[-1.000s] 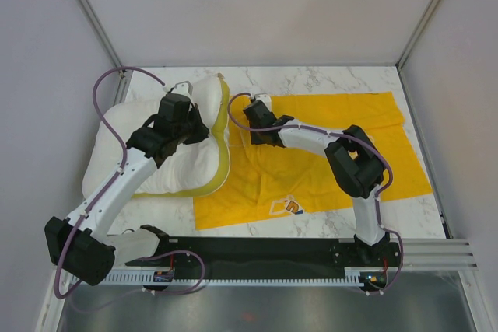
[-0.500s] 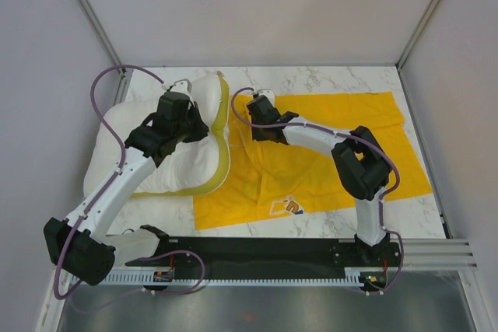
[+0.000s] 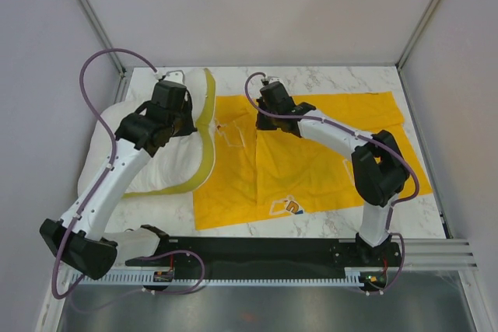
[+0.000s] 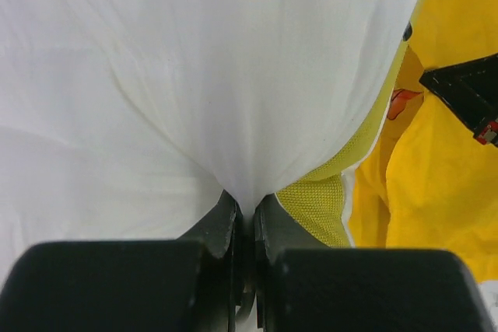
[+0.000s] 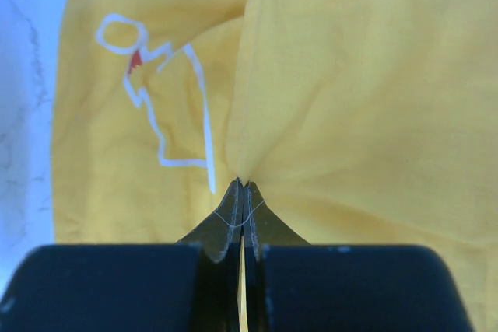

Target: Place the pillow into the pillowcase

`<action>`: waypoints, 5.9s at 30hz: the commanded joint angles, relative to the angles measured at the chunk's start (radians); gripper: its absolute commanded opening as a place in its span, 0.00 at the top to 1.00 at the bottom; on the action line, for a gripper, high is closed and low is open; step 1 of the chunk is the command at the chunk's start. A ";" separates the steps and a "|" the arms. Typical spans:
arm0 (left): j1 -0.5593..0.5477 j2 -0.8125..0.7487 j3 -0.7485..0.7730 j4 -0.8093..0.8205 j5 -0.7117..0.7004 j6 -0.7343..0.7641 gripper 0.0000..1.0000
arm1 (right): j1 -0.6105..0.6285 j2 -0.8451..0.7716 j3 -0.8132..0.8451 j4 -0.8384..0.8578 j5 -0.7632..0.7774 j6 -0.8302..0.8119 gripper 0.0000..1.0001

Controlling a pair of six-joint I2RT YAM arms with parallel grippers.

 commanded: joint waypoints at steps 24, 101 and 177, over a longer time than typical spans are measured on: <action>-0.162 0.229 -0.064 0.226 -0.018 -0.121 0.98 | -0.113 -0.116 0.014 0.012 -0.255 0.040 1.00; -0.337 0.290 -0.100 0.239 0.202 0.023 0.10 | 0.090 -0.761 -0.750 0.121 -0.016 0.097 0.47; -0.173 0.223 -0.354 0.404 0.267 0.001 0.98 | 0.222 -0.156 -0.458 0.287 0.245 0.186 1.00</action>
